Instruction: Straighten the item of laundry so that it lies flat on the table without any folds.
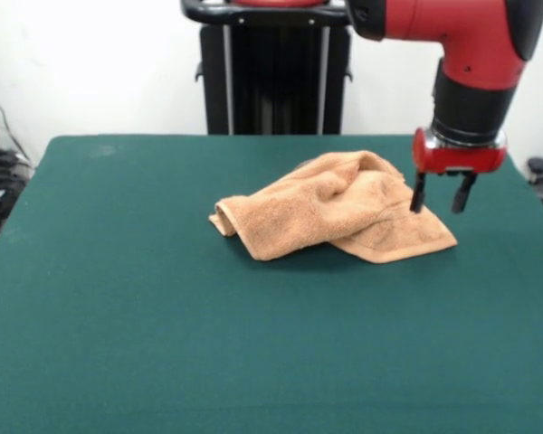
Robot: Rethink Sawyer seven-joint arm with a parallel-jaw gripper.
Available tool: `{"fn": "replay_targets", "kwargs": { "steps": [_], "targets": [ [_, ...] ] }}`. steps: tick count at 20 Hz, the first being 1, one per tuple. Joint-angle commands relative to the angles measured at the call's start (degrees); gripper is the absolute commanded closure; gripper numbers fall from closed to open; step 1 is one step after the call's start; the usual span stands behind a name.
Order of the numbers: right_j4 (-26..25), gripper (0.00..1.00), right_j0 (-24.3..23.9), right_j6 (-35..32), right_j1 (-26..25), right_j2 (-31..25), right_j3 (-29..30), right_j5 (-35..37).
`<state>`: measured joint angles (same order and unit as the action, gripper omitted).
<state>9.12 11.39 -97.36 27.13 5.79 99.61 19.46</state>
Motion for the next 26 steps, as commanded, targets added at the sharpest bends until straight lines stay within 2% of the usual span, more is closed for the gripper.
{"fn": "replay_targets", "kwargs": {
  "steps": [1, 13, 26],
  "targets": [
    [0.07, 0.00, 0.99, -11.16, -4.12, -2.88, 2.25, -3.19],
    [0.84, 0.00, 3.56, -11.97, -9.07, -1.20, -2.62, -4.09],
    [1.70, 0.00, 4.04, -11.86, -14.74, -1.15, -7.10, -6.80]
  ]
}}
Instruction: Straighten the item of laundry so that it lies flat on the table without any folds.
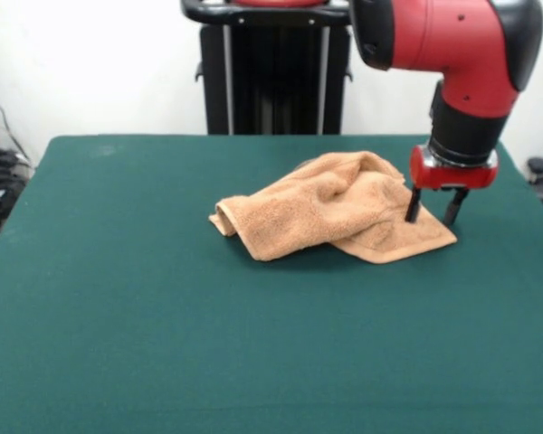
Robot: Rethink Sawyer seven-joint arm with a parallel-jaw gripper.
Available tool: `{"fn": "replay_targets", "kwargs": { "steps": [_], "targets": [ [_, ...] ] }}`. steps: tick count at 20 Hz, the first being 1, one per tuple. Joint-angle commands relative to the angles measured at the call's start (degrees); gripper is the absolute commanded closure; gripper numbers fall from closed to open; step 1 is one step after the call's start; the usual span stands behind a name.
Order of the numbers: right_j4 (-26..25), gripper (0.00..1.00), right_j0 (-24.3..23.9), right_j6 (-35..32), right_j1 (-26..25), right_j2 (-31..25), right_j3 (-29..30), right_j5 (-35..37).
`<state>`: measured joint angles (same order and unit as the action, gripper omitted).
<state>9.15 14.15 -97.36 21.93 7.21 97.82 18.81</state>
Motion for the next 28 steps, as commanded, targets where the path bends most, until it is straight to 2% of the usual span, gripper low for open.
{"fn": "replay_targets", "kwargs": {
  "steps": [1, 28],
  "targets": [
    [1.76, 0.00, 1.35, -11.94, -9.73, -2.56, -5.44, -6.27],
    [3.12, 0.00, 3.02, -13.74, -9.79, 0.21, -5.99, -6.18]
  ]
}}
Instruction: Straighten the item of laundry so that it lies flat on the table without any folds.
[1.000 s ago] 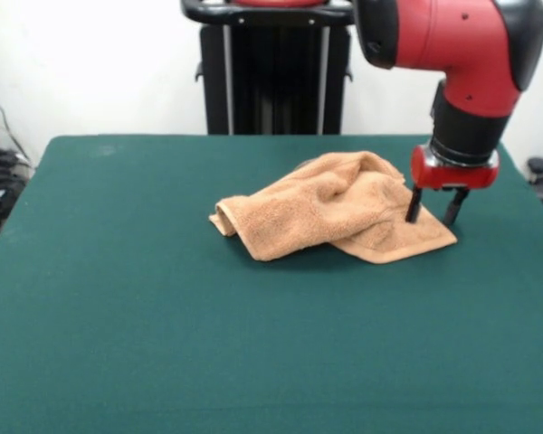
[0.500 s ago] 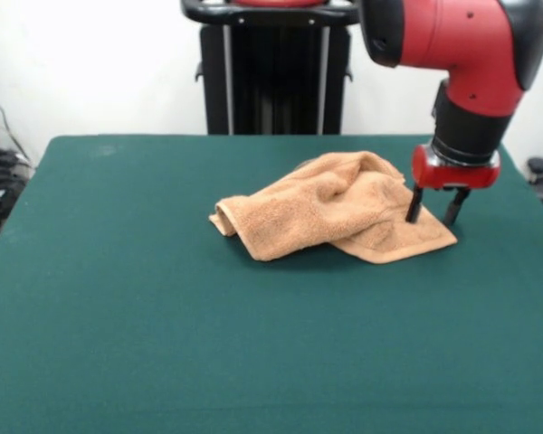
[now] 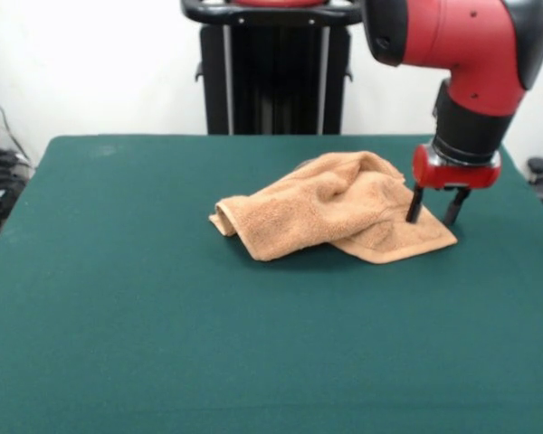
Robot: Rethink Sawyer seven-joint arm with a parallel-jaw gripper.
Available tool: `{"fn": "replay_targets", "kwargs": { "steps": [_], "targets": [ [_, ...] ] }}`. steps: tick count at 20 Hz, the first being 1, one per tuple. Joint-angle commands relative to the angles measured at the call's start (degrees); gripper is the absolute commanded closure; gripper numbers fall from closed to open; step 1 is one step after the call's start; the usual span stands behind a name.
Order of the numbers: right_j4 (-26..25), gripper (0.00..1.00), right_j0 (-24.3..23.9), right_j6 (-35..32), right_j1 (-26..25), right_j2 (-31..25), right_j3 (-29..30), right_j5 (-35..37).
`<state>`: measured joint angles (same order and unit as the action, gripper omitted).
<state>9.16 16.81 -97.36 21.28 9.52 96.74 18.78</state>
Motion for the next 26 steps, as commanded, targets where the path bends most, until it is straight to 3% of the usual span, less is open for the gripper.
{"fn": "replay_targets", "kwargs": {
  "steps": [1, 15, 16, 26],
  "targets": [
    [3.16, 0.00, 0.34, -13.68, -9.20, -2.17, -5.05, -5.98],
    [3.08, 0.00, 0.05, -13.77, -8.73, -2.41, -3.87, -5.80],
    [3.22, 1.00, 0.31, -13.98, -8.77, -2.10, -3.89, -5.50],
    [4.31, 1.00, 0.84, -14.77, -8.82, -1.72, -3.60, -6.35]
  ]
}}
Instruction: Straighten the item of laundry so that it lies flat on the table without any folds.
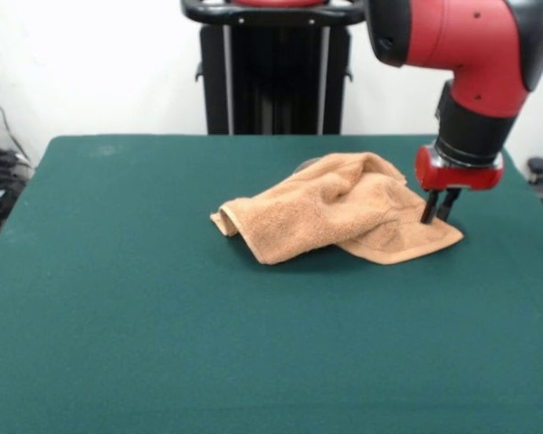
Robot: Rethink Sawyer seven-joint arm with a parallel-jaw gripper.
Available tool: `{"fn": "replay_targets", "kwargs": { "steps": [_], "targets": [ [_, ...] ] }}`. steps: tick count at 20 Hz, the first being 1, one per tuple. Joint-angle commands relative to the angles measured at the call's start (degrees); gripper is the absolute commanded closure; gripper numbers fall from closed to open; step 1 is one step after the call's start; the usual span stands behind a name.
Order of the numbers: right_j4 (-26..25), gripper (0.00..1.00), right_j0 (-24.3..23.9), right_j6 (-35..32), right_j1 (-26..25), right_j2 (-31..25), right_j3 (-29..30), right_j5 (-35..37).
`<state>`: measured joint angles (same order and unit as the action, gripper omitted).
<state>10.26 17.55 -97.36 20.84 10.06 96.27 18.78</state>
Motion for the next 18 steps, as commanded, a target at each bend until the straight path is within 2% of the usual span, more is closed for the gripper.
{"fn": "replay_targets", "kwargs": {
  "steps": [1, 11, 18],
  "targets": [
    [3.35, 1.00, 0.02, -14.67, -8.39, -2.40, -3.09, -6.46],
    [3.55, 1.00, -1.75, -12.95, -7.36, -4.71, -3.25, -6.11],
    [5.80, 1.00, -1.58, -13.86, -6.82, -7.20, -3.98, -4.67]
  ]
}}
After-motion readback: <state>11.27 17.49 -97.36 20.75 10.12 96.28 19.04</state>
